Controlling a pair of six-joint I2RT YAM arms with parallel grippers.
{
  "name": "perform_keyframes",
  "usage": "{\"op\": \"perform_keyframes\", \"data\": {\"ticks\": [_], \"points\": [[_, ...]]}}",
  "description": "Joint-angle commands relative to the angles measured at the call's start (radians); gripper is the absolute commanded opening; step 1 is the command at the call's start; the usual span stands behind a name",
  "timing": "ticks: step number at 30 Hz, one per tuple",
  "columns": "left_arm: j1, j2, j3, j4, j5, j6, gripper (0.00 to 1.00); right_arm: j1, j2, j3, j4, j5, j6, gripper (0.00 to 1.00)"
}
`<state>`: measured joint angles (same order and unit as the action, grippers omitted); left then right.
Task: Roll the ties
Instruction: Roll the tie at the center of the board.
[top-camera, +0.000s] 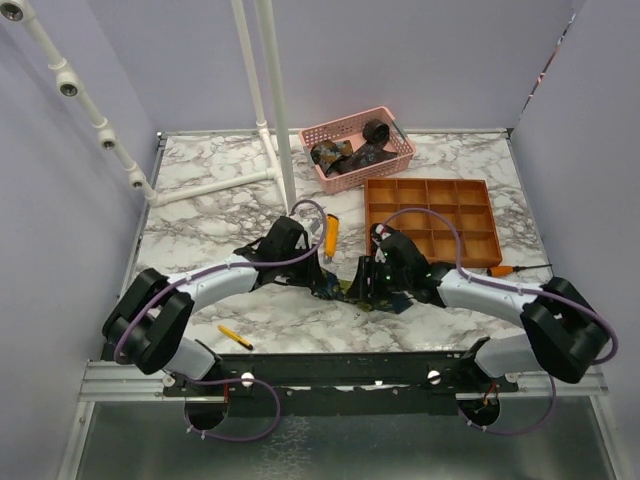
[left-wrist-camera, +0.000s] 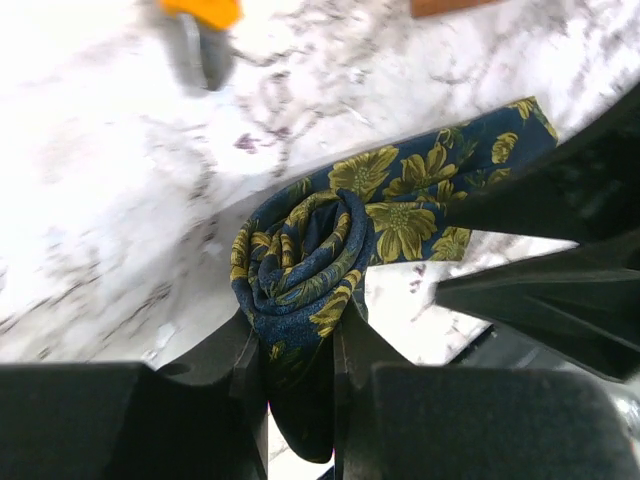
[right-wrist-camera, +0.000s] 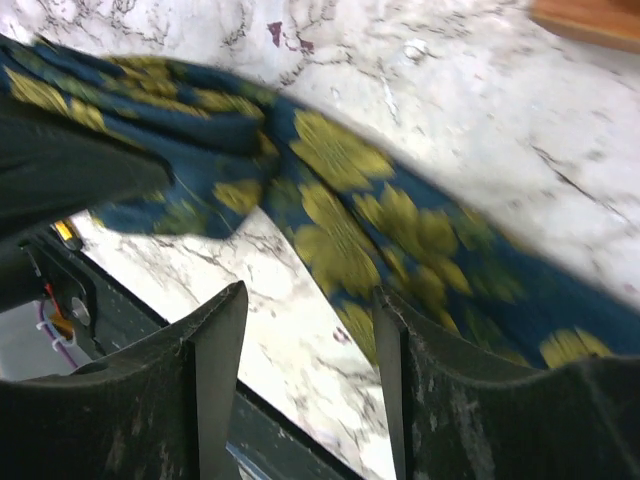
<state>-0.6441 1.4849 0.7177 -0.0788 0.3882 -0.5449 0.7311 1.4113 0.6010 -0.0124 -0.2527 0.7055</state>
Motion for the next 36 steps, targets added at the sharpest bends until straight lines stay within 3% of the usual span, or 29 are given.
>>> {"op": "perform_keyframes", "data": {"ticks": [1, 10, 18, 29, 35, 36], "points": [[-0.047, -0.1, 0.032, -0.222, -0.326, -0.054, 0.0, -0.002, -0.142, -0.026, -0.203, 0.141, -0.015, 0.58], [-0.224, -0.006, 0.247, -0.711, -0.812, -0.196, 0.0, -0.002, -0.362, -0.1, -0.354, 0.222, 0.053, 0.57], [-0.33, 0.225, 0.506, -1.077, -1.053, -0.344, 0.0, -0.001, -0.469, -0.3, -0.281, 0.131, 0.179, 0.53], [-0.445, 0.609, 0.815, -1.286, -1.161, -0.456, 0.0, 0.001, -0.57, -0.344, -0.321, 0.116, 0.205, 0.53], [-0.45, 0.725, 0.931, -1.218, -1.093, -0.414, 0.0, 0.002, -0.606, -0.353, -0.329, 0.103, 0.208, 0.54], [-0.451, 0.732, 0.94, -1.204, -1.081, -0.407, 0.08, 0.002, -0.608, -0.353, -0.328, 0.101, 0.209, 0.54]]}}
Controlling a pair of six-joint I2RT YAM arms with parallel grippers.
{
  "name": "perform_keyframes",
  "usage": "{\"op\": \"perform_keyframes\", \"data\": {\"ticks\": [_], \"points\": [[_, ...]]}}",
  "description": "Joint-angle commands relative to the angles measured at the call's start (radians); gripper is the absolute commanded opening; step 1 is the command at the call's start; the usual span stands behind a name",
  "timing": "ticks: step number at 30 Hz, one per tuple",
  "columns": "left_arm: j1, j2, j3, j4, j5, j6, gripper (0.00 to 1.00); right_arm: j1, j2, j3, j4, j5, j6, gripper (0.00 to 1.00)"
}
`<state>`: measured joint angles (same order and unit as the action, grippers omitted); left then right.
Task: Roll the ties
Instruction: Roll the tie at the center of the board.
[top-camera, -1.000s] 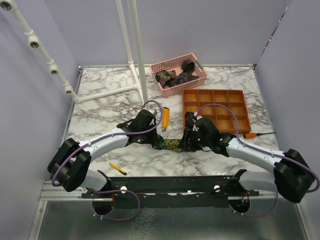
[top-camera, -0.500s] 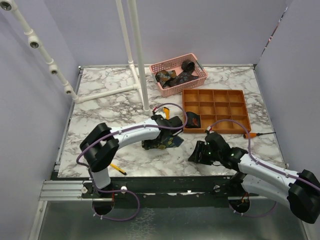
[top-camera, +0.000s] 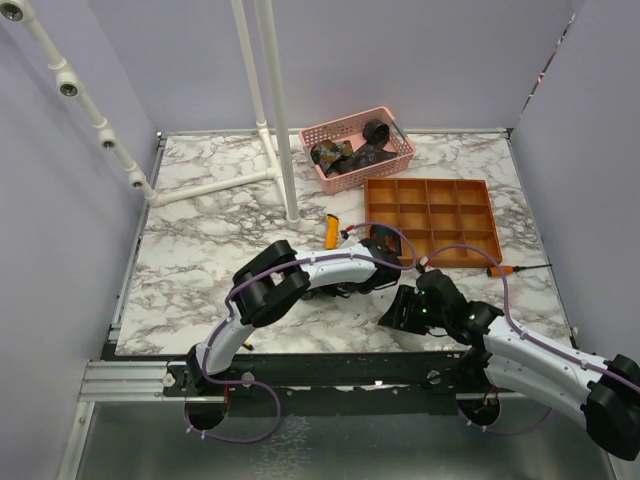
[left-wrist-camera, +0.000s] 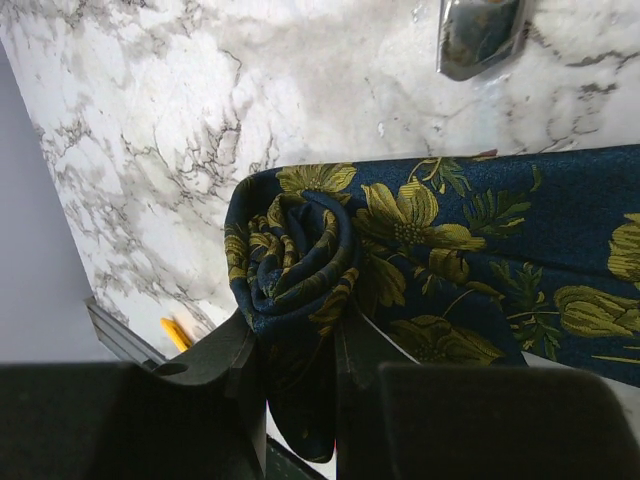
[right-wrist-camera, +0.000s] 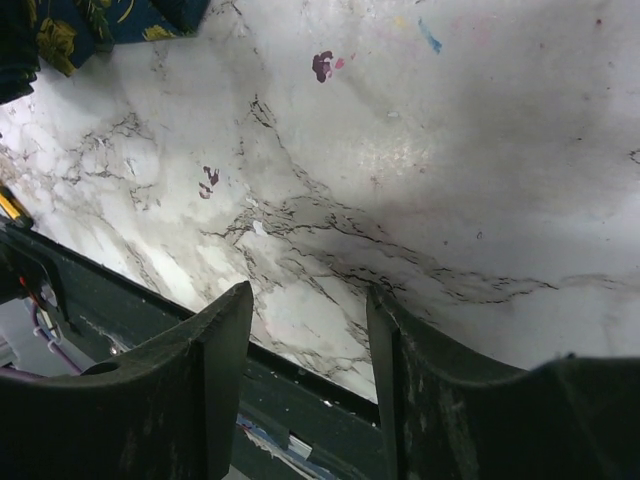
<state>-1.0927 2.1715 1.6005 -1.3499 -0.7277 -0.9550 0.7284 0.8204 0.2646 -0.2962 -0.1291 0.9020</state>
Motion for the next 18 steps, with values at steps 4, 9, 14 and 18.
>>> {"op": "perform_keyframes", "data": {"ticks": [4, 9, 14, 18], "points": [[-0.007, 0.024, 0.057, 0.118, 0.072, 0.031, 0.43, 0.005, -0.035, -0.019, -0.049, -0.022, 0.014, 0.55], [-0.007, -0.034, 0.035, 0.152, 0.099, 0.049, 0.69, 0.005, -0.034, -0.017, -0.045, -0.018, 0.014, 0.57], [-0.007, -0.099, 0.021, 0.175, 0.118, 0.055, 0.85, 0.005, -0.023, -0.011, -0.042, -0.024, 0.009, 0.58], [-0.008, -0.187, 0.006, 0.199, 0.137, 0.08, 0.98, 0.005, -0.022, -0.004, -0.039, -0.029, 0.001, 0.61]]}}
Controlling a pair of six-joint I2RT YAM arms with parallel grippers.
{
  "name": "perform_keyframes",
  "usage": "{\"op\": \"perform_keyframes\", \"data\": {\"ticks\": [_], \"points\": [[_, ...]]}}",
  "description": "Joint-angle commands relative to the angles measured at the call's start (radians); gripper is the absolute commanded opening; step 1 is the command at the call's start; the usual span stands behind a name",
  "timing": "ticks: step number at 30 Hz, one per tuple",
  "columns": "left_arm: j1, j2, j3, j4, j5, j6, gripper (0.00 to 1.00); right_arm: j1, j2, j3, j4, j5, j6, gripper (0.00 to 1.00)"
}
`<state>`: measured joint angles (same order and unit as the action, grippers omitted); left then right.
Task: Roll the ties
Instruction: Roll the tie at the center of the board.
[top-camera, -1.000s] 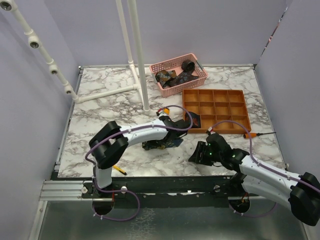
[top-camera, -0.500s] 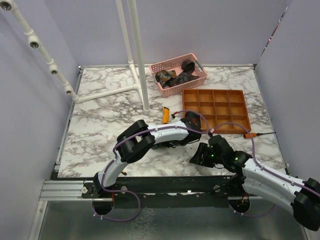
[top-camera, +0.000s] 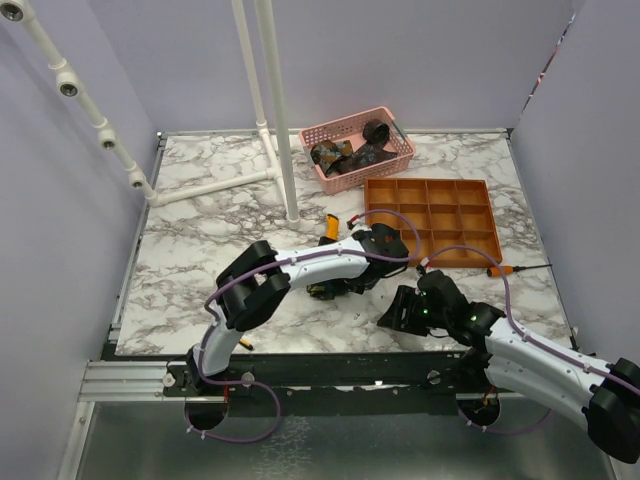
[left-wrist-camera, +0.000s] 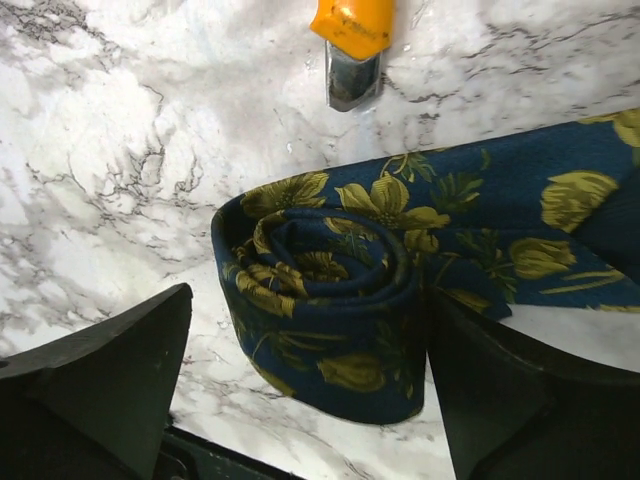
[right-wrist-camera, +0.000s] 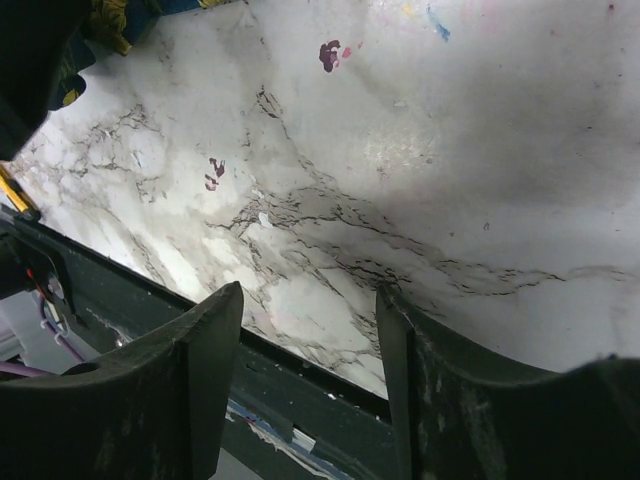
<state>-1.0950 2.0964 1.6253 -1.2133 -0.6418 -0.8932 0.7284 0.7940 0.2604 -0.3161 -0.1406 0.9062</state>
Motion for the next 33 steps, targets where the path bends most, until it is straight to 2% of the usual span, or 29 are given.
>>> {"op": "perform_keyframes", "data": {"ticks": [1, 6, 10, 12, 17, 20, 25, 33], "points": [[-0.005, -0.131, -0.024, 0.066, 0.054, 0.02, 0.99, 0.005, 0.005, 0.005, -0.019, -0.019, -0.007, 0.62], [-0.004, -0.272, -0.079, 0.113, 0.081, 0.031, 0.99, 0.005, 0.007, 0.056, -0.025, -0.019, -0.055, 0.7], [0.03, -0.473, -0.209, 0.236, 0.107, 0.045, 0.99, 0.006, 0.055, 0.146, -0.004, -0.015, -0.121, 0.74], [0.095, -0.616, -0.384, 0.381, 0.172, 0.072, 0.99, 0.006, 0.127, 0.202, 0.034, -0.034, -0.149, 0.74], [0.372, -0.98, -0.799, 0.819, 0.463, 0.133, 0.99, 0.015, 0.358, 0.352, 0.095, -0.051, -0.202, 0.68], [0.461, -1.107, -0.956, 0.991, 0.594, 0.143, 0.99, 0.026, 0.473, 0.435, 0.117, -0.061, -0.214, 0.67], [0.543, -1.132, -1.07, 1.105, 0.75, 0.157, 0.99, 0.035, 0.622, 0.55, 0.12, -0.05, -0.235, 0.67], [0.581, -1.041, -1.099, 1.166, 0.859, 0.194, 0.99, 0.034, 0.777, 0.624, 0.087, 0.003, -0.24, 0.59]]}}
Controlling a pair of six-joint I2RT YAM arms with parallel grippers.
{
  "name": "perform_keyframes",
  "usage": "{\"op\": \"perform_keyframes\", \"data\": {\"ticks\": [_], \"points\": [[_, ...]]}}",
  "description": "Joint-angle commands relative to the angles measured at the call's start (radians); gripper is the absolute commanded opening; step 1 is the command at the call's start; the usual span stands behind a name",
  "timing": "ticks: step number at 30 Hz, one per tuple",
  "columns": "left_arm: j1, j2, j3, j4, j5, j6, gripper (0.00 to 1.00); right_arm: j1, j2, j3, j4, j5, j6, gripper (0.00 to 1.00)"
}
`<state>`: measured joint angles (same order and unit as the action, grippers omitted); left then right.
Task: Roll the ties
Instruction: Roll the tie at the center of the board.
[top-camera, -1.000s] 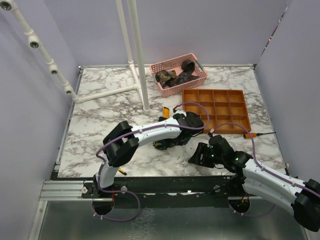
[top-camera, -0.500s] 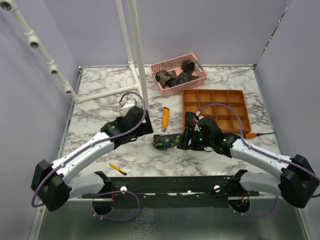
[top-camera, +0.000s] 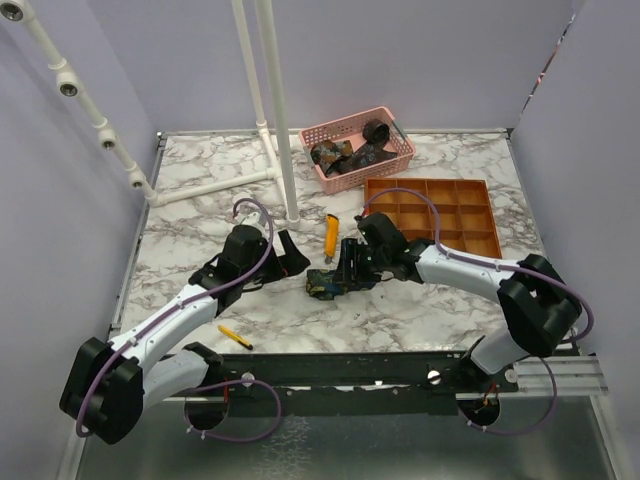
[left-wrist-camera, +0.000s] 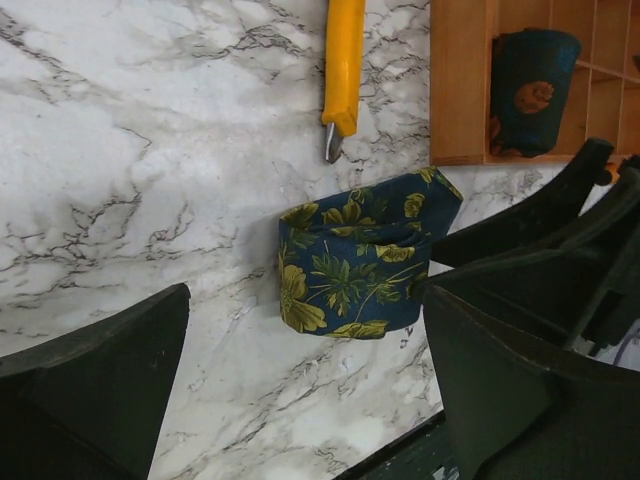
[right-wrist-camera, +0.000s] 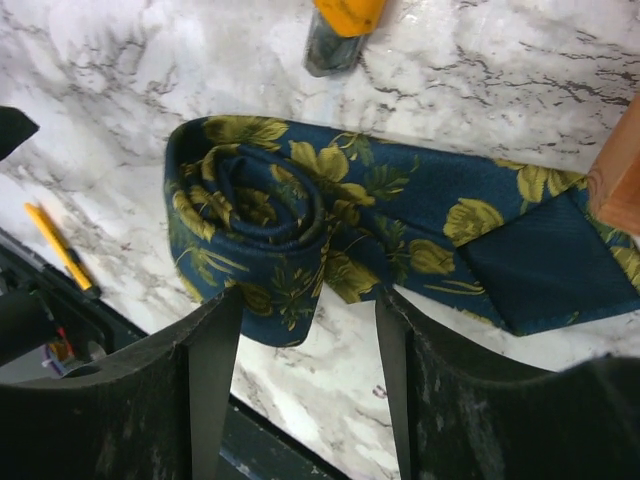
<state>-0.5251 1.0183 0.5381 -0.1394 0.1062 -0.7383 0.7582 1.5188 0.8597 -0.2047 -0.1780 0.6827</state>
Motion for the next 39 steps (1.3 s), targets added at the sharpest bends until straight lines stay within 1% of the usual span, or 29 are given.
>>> {"op": "perform_keyframes", "data": {"ticks": [1, 3, 9, 16, 23, 28, 31, 35, 37, 39], "points": [[0.011, 0.047, -0.013, 0.102, 0.119, 0.042, 0.99, 0.004, 0.059, 0.021, -0.027, 0.054, -0.015, 0.58], [0.013, 0.065, -0.016, 0.123, 0.143, 0.052, 0.99, -0.001, 0.06, 0.003, -0.024, 0.075, -0.01, 0.56], [0.013, 0.148, -0.025, 0.197, 0.216, 0.066, 0.99, -0.022, 0.057, -0.034, -0.003, 0.061, -0.01, 0.54], [0.013, 0.294, 0.002, 0.247, 0.289, 0.078, 0.99, -0.072, 0.054, -0.098, 0.043, 0.019, -0.024, 0.51], [0.013, 0.42, 0.015, 0.374, 0.38, 0.034, 0.99, -0.094, 0.069, -0.133, 0.076, 0.0, -0.037, 0.48], [0.0, 0.462, 0.01, 0.467, 0.433, -0.01, 0.99, -0.111, 0.077, -0.163, 0.105, -0.014, -0.043, 0.46], [-0.024, 0.483, 0.015, 0.491, 0.446, -0.013, 0.99, -0.118, 0.082, -0.179, 0.122, -0.02, -0.043, 0.45], [-0.078, 0.536, 0.022, 0.517, 0.46, -0.014, 0.92, -0.121, 0.087, -0.201, 0.143, -0.029, -0.037, 0.44], [-0.102, 0.563, 0.02, 0.544, 0.458, -0.024, 0.84, -0.12, 0.087, -0.209, 0.153, -0.035, -0.033, 0.43], [-0.116, 0.59, 0.019, 0.571, 0.455, -0.035, 0.74, -0.122, 0.087, -0.214, 0.158, -0.039, -0.029, 0.43]]}}
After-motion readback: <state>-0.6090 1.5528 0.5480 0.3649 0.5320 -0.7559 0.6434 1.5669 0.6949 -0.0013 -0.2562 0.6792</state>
